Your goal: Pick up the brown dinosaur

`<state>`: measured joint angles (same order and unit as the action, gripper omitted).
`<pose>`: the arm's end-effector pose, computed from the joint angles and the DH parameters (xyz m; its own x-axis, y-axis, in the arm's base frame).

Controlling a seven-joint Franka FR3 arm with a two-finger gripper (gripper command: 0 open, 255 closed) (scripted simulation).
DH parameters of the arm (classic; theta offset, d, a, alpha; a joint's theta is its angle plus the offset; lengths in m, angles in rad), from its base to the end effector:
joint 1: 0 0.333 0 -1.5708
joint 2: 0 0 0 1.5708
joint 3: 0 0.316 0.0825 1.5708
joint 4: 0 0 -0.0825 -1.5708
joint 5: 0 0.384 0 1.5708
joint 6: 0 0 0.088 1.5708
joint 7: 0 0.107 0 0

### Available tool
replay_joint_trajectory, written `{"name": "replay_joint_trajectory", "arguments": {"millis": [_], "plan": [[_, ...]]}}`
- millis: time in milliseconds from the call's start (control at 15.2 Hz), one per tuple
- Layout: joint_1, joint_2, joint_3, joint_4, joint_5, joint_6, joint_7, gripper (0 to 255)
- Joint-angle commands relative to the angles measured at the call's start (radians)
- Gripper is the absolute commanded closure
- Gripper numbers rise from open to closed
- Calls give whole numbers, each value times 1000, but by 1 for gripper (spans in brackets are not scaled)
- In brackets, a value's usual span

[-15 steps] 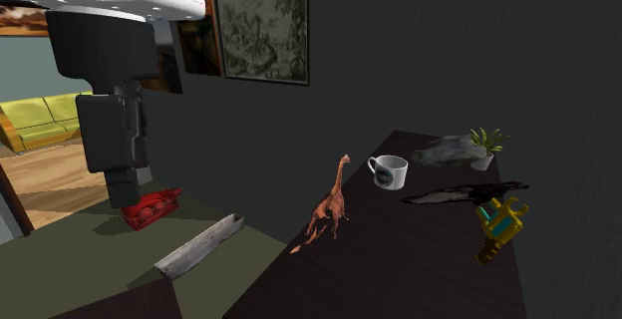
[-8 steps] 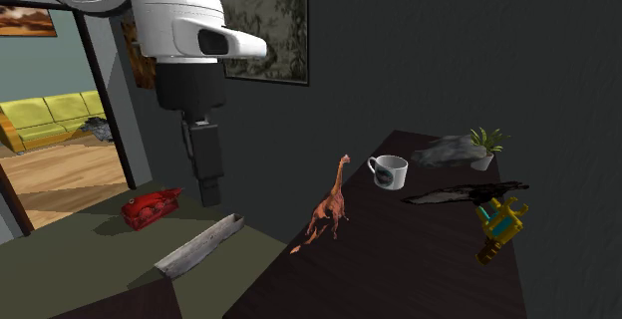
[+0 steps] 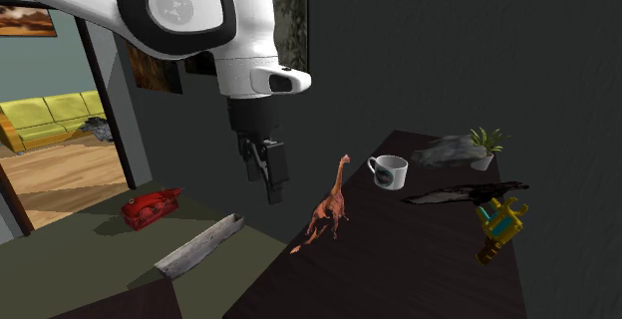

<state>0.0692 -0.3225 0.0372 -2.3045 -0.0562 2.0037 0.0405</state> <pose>0.4511 0.0456 0.4759 0.9959 0.0877 0.0231 0.0862 -0.9943 0.0624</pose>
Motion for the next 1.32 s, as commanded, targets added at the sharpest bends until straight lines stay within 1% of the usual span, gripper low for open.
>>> {"name": "replay_joint_trajectory", "arguments": {"millis": [0,330,594,924,1188,1254], "plan": [[4,64,9,27,-5,53,8,0],[17,236,34,130,-29,156,38,0],[30,374,49,234,-59,216,65,0],[54,550,60,393,-103,263,98,0],[78,687,61,538,-135,278,117,0],[78,693,59,533,-137,289,119,0]]}}
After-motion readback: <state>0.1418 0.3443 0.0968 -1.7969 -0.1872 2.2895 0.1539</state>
